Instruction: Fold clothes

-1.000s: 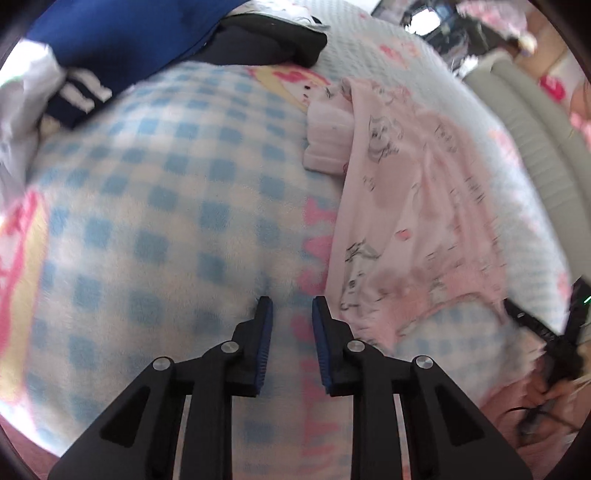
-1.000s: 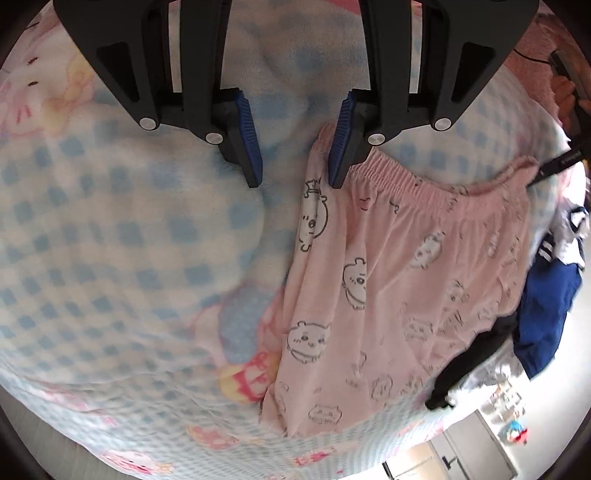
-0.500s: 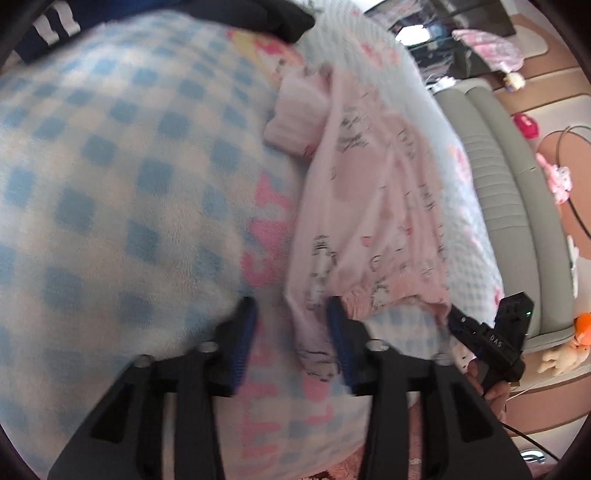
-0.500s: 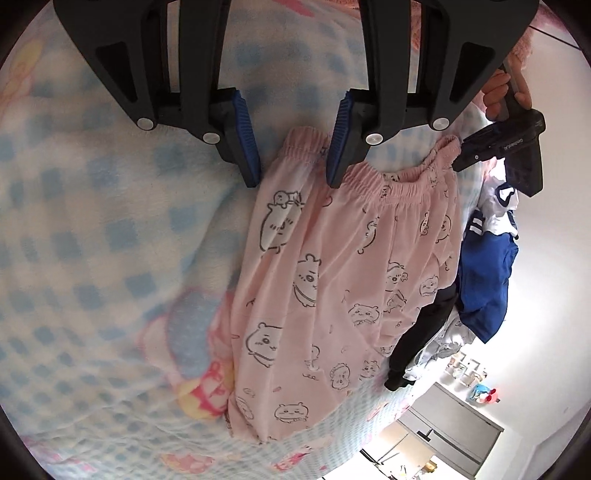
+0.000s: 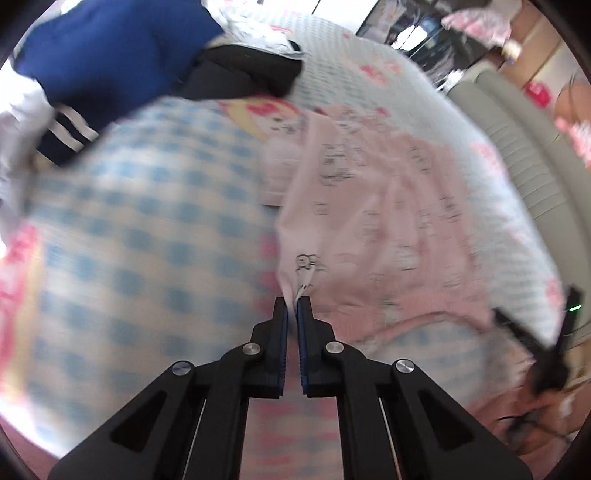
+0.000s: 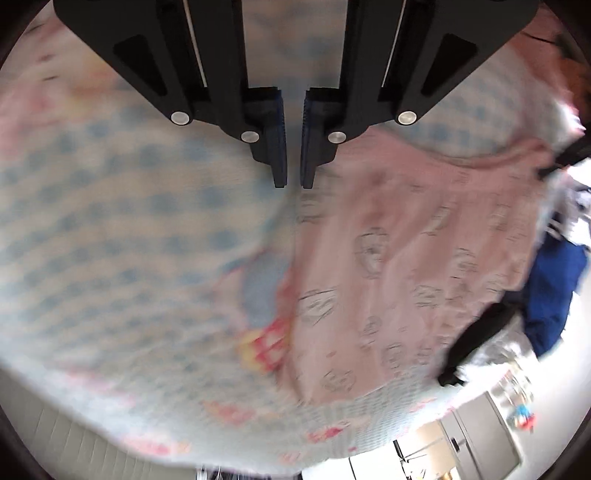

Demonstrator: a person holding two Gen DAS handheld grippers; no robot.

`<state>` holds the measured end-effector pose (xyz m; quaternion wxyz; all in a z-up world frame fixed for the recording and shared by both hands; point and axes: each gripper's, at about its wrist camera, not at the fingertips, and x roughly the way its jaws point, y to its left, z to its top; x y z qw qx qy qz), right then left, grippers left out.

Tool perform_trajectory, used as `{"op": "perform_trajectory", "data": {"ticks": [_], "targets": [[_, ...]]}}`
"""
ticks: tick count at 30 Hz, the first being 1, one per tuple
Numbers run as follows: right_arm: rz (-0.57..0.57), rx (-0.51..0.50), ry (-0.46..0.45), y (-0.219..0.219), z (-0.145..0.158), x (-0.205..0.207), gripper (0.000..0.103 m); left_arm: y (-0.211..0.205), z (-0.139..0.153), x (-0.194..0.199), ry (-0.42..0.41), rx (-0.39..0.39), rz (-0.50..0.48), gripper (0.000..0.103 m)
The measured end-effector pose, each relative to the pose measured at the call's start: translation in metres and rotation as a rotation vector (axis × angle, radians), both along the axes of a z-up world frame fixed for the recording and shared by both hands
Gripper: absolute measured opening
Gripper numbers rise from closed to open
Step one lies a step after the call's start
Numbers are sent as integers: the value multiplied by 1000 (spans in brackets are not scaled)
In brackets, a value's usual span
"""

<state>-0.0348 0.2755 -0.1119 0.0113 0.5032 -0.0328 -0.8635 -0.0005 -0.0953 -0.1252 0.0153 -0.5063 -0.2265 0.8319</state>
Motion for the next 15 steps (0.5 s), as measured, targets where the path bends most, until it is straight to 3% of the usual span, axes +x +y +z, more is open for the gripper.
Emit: {"op": "perform_trajectory", "data": {"ticks": [4, 6, 8, 10, 13, 15], "targets": [[-21, -207, -20, 21, -5, 4, 13, -15, -19, 3, -21, 177, 17, 9], [-21, -329, -21, 25, -6, 1, 36, -19, -20, 5, 10, 233, 37, 19], [-14, -400, -12, 20, -7, -6, 52, -23, -23, 5, 33, 330, 33, 51], [5, -449, -26, 15, -14, -14, 59, -27, -28, 4, 40, 361, 71, 53], [-10, -483, -66, 11, -34, -26, 59, -23, -47, -2, -6, 348, 136, 51], [-19, -481, -78, 8, -43, -30, 58, -14, -48, -4, -8, 341, 114, 51]]}}
